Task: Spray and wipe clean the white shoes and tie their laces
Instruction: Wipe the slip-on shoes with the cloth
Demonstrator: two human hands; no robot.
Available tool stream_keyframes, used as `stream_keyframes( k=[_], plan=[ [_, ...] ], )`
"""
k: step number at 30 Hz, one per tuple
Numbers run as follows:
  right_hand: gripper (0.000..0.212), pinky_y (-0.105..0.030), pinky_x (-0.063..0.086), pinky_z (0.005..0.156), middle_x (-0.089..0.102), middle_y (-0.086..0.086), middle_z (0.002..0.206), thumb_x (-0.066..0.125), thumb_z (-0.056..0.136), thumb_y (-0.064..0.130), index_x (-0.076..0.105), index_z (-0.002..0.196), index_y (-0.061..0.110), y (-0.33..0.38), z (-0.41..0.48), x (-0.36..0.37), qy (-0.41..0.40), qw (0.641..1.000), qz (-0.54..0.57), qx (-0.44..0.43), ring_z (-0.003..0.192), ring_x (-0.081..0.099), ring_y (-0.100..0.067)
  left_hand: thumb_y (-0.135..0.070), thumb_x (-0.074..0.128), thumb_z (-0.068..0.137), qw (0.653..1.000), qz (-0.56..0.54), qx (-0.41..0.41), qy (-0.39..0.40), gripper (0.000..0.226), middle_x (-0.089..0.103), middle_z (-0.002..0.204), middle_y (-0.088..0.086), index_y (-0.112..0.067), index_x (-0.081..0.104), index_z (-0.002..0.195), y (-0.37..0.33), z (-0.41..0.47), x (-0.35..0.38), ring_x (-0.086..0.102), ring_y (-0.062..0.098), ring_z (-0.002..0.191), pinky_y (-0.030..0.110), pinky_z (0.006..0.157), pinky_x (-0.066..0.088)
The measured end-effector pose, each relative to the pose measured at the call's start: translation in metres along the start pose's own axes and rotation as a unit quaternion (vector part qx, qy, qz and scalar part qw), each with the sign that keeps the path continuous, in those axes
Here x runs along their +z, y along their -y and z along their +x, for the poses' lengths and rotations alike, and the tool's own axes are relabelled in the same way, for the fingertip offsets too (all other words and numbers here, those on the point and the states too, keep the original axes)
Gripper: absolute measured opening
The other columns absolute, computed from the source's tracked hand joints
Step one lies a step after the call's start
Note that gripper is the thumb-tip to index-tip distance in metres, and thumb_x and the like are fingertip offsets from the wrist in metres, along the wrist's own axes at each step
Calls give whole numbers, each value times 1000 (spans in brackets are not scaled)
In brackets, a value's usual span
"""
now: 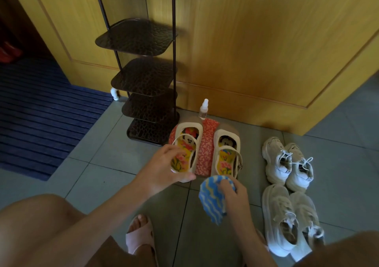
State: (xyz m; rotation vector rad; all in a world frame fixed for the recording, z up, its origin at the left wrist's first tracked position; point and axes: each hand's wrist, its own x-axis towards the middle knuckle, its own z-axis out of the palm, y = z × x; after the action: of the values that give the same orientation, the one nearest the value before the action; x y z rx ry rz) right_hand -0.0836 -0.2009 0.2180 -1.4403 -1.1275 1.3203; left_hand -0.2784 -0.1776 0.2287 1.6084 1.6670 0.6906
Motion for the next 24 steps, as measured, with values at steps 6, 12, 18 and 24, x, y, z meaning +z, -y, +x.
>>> stream_keyframes(
  k=[6, 12, 18, 24],
  plan=[
    [36, -21, 44, 55, 48, 4, 50, 61, 86, 33, 49, 60, 12, 13, 10, -7, -2, 1000, 19, 1, 50, 50, -8, -33, 63, 86, 975, -138, -160, -67, 38, 62, 99, 0, -14, 55, 118, -3, 7, -7, 62, 11, 81, 24, 66, 53],
    [10, -26, 47, 63, 61, 1, 71, 68, 83, 20, 62, 75, 16, 14, 20, -13, 15, 988, -138, -63, 68, 57, -10, -3, 65, 83, 917, -315, -243, 5, 33, 66, 83, 8, -1, 56, 115, -2, 14, -21, 66, 8, 55, 18, 49, 54],
    [23, -11, 40, 69, 53, 21, 92, 71, 79, 39, 68, 102, 39, 17, 23, 16, 140, 917, -332, -173, 85, 54, 0, 1, 69, 78, 886, -384, -261, 24, 28, 68, 89, 14, 1, 59, 104, -5, 17, -16, 70, 13, 61, 20, 53, 56],
    [20, -26, 48, 66, 61, 10, 94, 67, 83, 34, 72, 100, 25, 14, 31, 33, 121, 849, -413, -308, 83, 58, -8, -2, 70, 78, 903, -345, -253, 20, 22, 68, 82, 11, -5, 61, 99, -2, 16, -16, 68, 9, 56, 17, 48, 53]
  ],
)
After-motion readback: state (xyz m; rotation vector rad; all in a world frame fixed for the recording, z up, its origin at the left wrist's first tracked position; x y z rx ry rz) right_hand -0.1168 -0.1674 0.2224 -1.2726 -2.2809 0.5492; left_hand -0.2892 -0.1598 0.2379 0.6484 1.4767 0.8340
